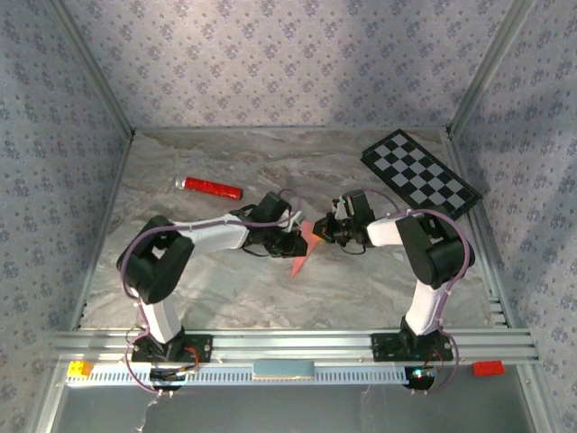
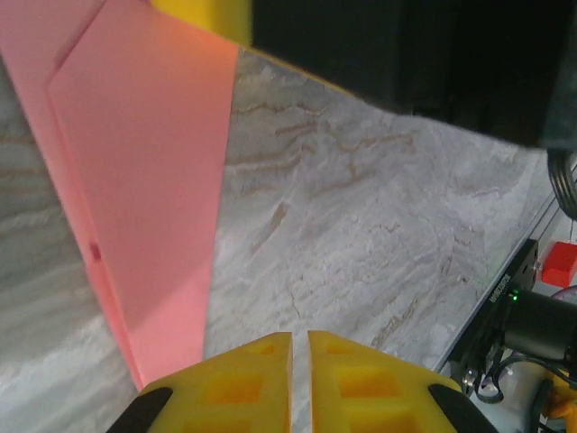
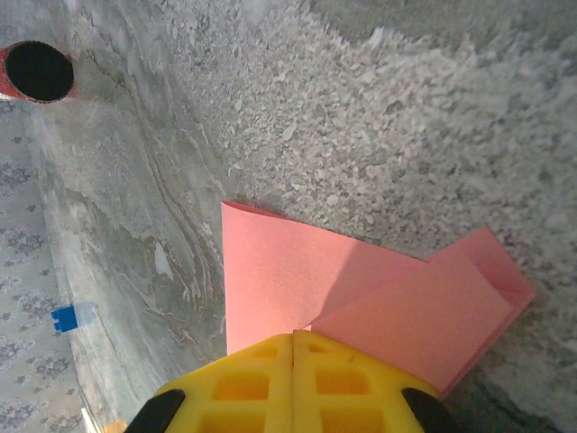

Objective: Fold a paper plane with a square sheet of paper (pick it up from the middle)
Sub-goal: Fold the wing for the fifth time at the center of the table.

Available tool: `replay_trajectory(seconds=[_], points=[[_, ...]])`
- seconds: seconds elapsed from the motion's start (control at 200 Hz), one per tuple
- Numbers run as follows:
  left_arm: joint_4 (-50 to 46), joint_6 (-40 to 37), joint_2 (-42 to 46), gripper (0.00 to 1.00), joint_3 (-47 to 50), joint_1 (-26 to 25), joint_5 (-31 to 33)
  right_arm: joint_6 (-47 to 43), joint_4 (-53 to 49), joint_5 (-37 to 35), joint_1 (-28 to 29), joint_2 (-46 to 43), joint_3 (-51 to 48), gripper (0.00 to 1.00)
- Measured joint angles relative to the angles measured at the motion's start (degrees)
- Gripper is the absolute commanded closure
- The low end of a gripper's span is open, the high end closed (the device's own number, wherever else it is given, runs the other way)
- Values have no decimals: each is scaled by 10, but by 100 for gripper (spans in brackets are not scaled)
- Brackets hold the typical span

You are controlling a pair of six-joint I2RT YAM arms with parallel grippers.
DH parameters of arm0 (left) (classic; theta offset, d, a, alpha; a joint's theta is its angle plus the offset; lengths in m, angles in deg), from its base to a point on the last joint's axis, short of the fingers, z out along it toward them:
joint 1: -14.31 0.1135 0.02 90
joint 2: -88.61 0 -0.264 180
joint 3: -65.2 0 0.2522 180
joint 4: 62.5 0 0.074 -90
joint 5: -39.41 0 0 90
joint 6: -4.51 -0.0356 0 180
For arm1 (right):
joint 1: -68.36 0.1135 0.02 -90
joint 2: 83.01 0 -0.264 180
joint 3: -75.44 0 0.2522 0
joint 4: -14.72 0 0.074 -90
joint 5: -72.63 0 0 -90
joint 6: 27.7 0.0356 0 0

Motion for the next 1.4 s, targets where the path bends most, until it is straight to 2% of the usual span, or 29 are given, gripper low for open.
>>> replay_trajectory(seconds=[0.13,0.33,0.485,0.735,0.905,1.034,1.254,1.399], points=[[0,0,-26,90,3,0,-11,0,0,0,0,0,0,98],[17,-1,-26,93,63,2,-21,0,0,0,0,0,-1,98],[27,-5,-2,95,93,1,-21,0,0,0,0,-1,-1,98],[-15,-19,23,99,101,-6,-1,0,2,0,0,-1,-3,98],[-33,-15,88,99,118,-13,37,0,2,1,-1,-1,-3,97],[-34,-15,81,100,71,-4,36,0,2,0,-1,-2,-3,97],[-33,-15,-39,99,-73,5,32,0,2,1,-1,-2,-3,97],[-35,-15,-93,99,-100,5,24,0,0,1,-1,-2,-2,97]])
